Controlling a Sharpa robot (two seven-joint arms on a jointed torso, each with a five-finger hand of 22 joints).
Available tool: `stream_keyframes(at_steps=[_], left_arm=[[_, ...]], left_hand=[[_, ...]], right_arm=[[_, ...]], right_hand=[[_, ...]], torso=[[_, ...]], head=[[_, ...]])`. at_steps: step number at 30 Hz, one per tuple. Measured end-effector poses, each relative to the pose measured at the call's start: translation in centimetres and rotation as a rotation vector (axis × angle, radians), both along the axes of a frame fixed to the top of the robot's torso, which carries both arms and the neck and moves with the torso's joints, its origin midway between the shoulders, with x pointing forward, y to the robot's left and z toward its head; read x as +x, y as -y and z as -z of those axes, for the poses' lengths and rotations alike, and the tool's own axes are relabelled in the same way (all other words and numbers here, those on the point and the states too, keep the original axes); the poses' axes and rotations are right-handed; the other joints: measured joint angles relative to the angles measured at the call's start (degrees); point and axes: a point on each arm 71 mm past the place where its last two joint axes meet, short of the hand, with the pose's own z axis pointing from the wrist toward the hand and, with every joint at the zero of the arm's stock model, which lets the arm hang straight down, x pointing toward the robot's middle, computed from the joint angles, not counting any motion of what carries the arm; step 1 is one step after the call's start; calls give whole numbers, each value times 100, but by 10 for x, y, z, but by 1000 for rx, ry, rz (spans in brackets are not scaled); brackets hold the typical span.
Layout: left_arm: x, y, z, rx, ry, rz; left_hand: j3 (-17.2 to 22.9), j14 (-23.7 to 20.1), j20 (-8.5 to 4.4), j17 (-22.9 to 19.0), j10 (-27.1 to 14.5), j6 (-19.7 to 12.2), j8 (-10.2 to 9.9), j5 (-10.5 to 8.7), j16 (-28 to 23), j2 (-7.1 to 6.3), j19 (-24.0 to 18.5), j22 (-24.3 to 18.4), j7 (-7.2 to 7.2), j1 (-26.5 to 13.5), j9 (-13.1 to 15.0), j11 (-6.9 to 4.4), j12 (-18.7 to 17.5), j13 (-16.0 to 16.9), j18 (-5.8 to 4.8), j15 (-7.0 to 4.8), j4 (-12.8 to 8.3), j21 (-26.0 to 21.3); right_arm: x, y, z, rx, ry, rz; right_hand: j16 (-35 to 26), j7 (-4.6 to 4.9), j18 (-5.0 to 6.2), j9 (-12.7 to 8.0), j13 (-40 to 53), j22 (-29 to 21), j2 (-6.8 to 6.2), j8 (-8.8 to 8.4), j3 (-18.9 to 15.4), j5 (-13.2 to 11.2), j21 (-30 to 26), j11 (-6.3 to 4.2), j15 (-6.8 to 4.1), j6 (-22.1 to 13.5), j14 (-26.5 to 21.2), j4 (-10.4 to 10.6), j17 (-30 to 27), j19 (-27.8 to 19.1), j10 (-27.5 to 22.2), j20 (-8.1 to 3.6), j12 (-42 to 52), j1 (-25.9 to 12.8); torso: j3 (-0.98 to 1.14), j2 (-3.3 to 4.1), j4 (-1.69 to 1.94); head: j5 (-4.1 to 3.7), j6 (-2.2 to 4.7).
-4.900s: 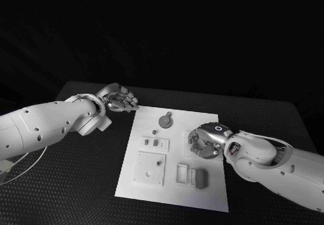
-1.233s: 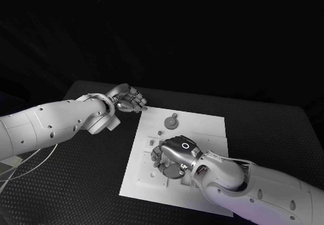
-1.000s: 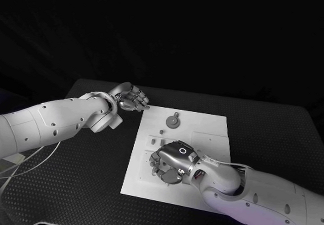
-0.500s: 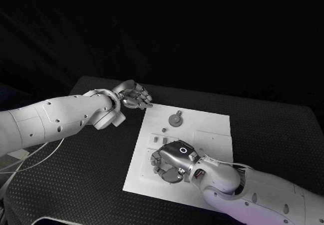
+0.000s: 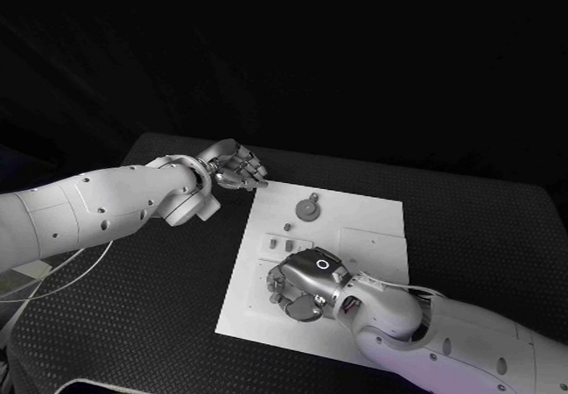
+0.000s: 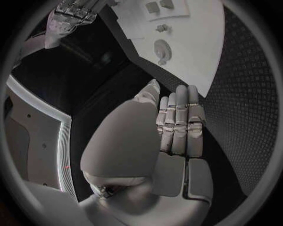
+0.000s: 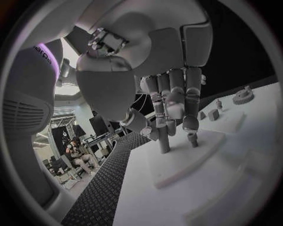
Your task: Assemble the parts on the task board
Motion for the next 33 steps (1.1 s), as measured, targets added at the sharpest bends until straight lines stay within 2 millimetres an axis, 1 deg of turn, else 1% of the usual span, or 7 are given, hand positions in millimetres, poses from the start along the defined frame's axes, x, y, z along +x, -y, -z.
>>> stream_keyframes(at_steps=[17, 19, 23, 26, 30, 32, 33], left_arm=[[0, -1, 0, 1, -1, -1], [0, -1, 0, 1, -2, -1], [0, -2, 0, 1, -2, -3], [0, -2, 0, 1, -2, -3], [0, -2, 0, 1, -2, -3], [0, -2, 0, 1, -2, -3], [0, -2, 0, 1, -2, -3]], left_hand=[[0, -8, 0, 12, 0, 0, 0, 0, 0, 0, 0, -4, 0, 0, 0, 0, 0, -5, 0, 8, 0, 0], [0, -8, 0, 12, 0, 0, 0, 0, 0, 0, 0, -4, 0, 0, 0, 0, 0, -5, 0, 8, 0, 0], [0, -8, 0, 12, 0, 0, 0, 0, 0, 0, 0, -4, 0, 0, 0, 0, 0, -5, 0, 8, 0, 0], [0, -8, 0, 18, -2, 0, 0, 0, 0, 0, 0, -4, 0, 0, 0, 2, 0, -4, 0, 8, 0, 0], [0, 12, 0, 24, -13, 0, 0, 0, -23, 0, 0, -4, 0, 0, 0, 13, 0, -4, 0, 30, 0, 0], [0, 12, 0, 23, -14, 0, 0, 0, -23, 0, 0, -9, 0, 0, 0, 14, 0, -4, 0, 30, 0, 0], [0, 12, 0, 25, -14, 0, 0, 0, -23, 0, -1, -9, 0, 0, 0, 14, 0, -4, 0, 30, 0, 0]], right_arm=[[3, -2, 3, -8, -12, -2], [3, -2, 3, -6, -17, -2], [3, -3, 4, 0, -29, -2], [3, -3, 5, 4, -42, -3], [2, -3, 7, 7, -68, -8], [1, -3, 8, 6, -81, -11], [1, -3, 8, 5, -86, -12]], right_hand=[[-9, 1, 0, -2, 14, 0, 5, -17, -3, -6, 0, 0, 0, -2, 0, -1, -1, -2, 0, 4, 31, -5], [-23, 29, 0, -4, 11, 0, 17, -19, -3, 6, 0, 0, 0, -33, 0, -1, -1, -2, 0, 4, -15, -17], [-23, 101, 0, -15, -47, 0, 13, -124, -53, 29, 0, 0, 22, -182, -21, 14, 9, -9, 0, 11, -116, -21], [-23, 138, 1, -47, -79, 0, -104, -192, -84, 53, 0, -20, 45, -291, -45, 45, 15, -8, 21, 12, -201, -128], [-23, 201, 2, -90, -132, 0, -267, -279, -175, 47, 0, -37, 83, -426, -83, 66, 24, -10, 4, 15, -314, -205], [-23, 233, 3, -112, -165, 0, -354, -320, -309, 28, 0, -67, 109, -501, -102, 51, 32, -30, -30, 33, -374, -292], [-23, 253, 3, -121, -185, 0, -403, -335, -397, 28, 0, -48, 135, -544, -105, 37, 35, -33, -73, 31, -396, -341]], torso=[[-5, -1, 4], [-7, -1, 4], [-7, -1, 4], [-7, -1, 4], [-7, -2, 4], [-7, -2, 4], [-6, -2, 4]], head=[[-19, -5], [-19, -5], [-13, -9], [-11, -18], [-34, -15], [-39, -11], [-40, -10]])
